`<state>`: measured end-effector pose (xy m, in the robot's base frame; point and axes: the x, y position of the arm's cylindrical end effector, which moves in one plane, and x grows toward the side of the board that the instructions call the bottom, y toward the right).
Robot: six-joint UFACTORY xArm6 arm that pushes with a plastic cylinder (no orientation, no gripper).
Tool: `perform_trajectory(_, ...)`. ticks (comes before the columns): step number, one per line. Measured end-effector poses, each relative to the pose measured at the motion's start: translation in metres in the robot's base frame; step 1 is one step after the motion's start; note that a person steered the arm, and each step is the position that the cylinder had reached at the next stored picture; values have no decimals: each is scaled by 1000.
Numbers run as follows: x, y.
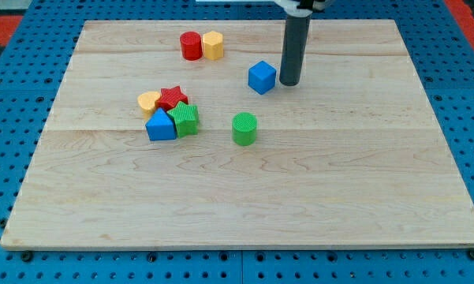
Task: Move the blue cube top diagonally to the green star
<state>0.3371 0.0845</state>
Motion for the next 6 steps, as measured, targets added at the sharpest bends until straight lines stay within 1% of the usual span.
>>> perform_trajectory(1, -10, -19)
perform_trajectory(3, 10, -92)
perform_trajectory(5, 39, -96)
perform_trajectory(6, 55, -30)
